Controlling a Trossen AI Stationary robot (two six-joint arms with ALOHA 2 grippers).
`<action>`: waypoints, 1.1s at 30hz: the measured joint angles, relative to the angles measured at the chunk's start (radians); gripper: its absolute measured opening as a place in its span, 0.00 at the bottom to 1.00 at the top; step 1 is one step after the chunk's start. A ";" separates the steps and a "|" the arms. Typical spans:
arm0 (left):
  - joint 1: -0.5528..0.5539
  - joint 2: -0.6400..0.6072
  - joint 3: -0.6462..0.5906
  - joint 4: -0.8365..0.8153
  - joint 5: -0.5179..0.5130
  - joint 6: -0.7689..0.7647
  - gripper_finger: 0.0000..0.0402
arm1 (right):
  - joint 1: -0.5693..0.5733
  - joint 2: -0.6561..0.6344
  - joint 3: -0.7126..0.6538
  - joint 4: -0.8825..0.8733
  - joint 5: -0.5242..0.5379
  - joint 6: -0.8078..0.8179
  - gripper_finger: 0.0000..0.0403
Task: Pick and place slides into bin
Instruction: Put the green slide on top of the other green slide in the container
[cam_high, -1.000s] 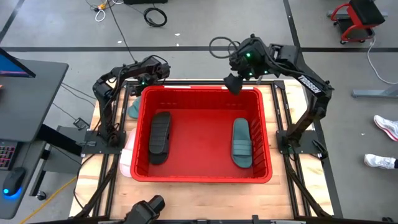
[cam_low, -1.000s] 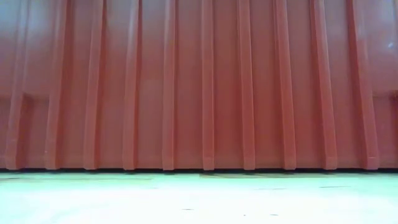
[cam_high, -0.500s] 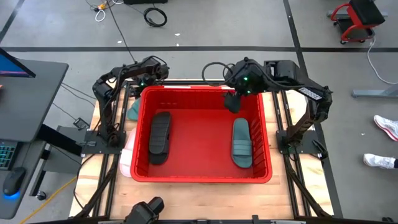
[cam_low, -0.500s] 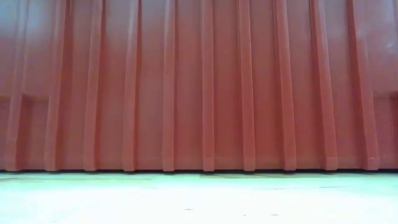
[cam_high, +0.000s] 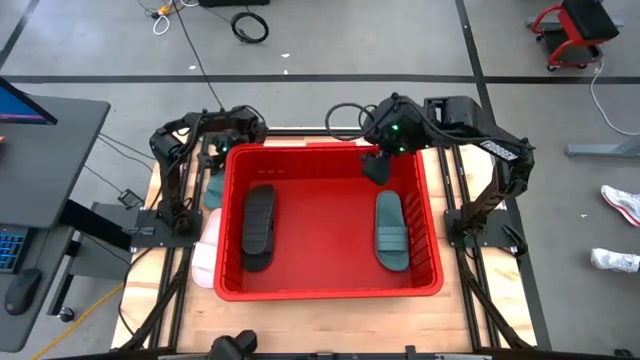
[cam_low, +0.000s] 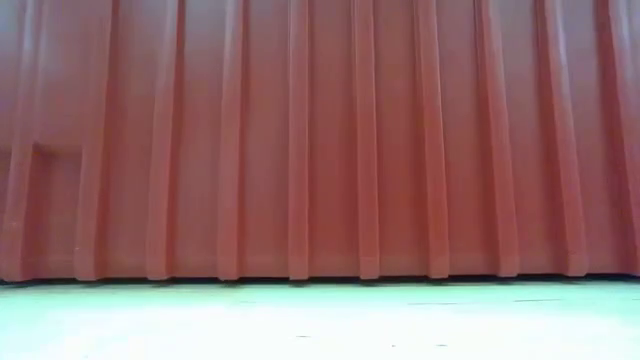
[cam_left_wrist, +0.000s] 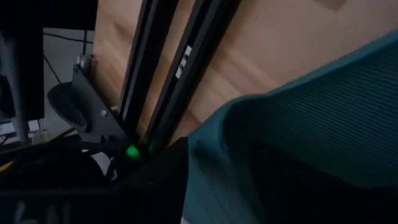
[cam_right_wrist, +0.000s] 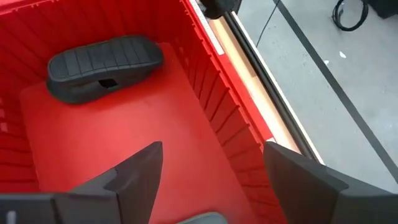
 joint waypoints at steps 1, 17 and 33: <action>0.000 0.000 -0.017 0.014 -0.003 -0.008 0.42 | -0.005 0.000 0.000 0.004 0.000 -0.001 0.71; -0.006 0.000 0.090 -0.018 -0.110 -0.126 0.18 | -0.209 0.000 0.000 -0.009 -0.093 0.000 0.71; 0.043 -0.050 0.090 -0.074 -0.080 -0.018 0.27 | -0.197 0.000 0.000 -0.133 -0.098 -0.077 0.70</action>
